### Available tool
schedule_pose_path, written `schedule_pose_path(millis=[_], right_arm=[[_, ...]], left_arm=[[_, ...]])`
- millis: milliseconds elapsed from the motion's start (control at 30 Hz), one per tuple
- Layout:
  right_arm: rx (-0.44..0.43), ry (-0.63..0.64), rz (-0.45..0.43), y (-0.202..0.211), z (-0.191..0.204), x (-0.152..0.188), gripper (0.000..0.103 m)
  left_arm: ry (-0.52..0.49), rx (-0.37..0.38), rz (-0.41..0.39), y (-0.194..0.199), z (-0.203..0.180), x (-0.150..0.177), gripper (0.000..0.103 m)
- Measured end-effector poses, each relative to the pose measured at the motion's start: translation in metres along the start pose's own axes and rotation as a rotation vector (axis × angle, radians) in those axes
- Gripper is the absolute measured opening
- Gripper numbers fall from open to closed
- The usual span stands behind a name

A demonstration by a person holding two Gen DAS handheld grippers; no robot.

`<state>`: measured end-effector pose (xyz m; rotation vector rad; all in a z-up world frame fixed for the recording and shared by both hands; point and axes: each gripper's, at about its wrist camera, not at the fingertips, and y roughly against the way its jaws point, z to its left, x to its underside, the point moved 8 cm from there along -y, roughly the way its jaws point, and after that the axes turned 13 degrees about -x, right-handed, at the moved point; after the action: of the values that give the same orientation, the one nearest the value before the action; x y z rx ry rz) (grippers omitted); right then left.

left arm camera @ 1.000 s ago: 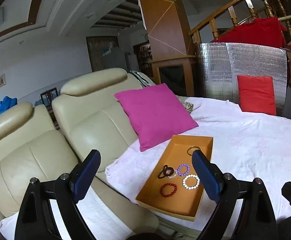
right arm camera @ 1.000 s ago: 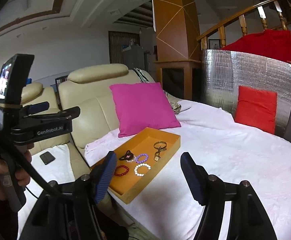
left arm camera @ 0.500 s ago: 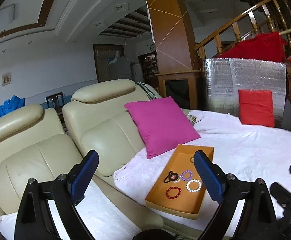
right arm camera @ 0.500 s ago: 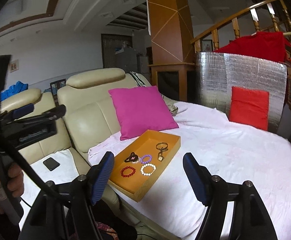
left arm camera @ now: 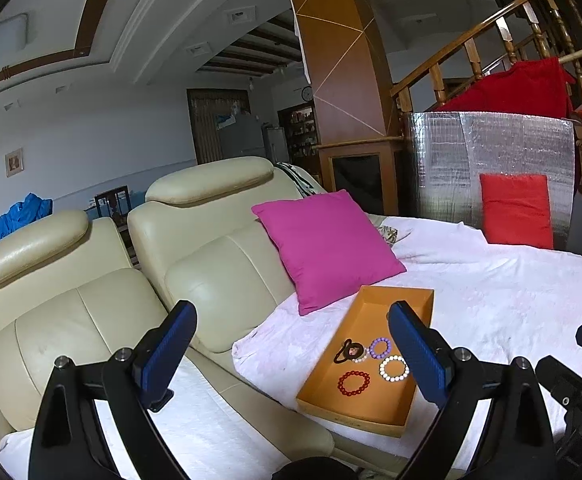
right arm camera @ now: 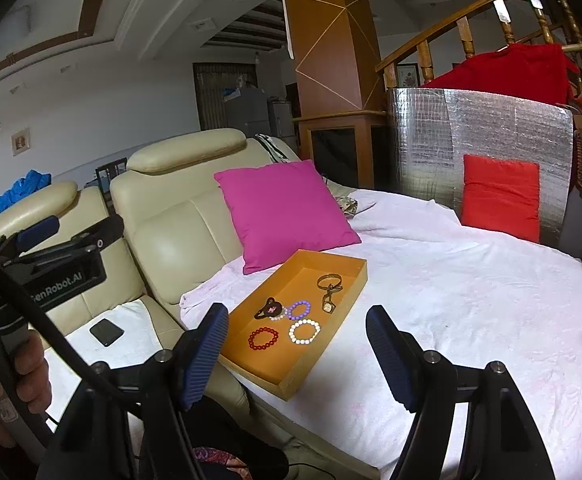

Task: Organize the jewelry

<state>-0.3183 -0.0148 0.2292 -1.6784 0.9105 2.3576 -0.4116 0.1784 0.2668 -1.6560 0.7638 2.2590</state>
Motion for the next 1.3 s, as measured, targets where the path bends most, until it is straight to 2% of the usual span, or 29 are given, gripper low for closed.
schedule_pose_path(millis=[1300], right_arm=[[0.028, -0.013, 0.033, -0.025, -0.014, -0.014, 0.075]], left_arm=[[0.013, 0.003, 0.076, -0.036, 0.005, 0.014, 0.097]])
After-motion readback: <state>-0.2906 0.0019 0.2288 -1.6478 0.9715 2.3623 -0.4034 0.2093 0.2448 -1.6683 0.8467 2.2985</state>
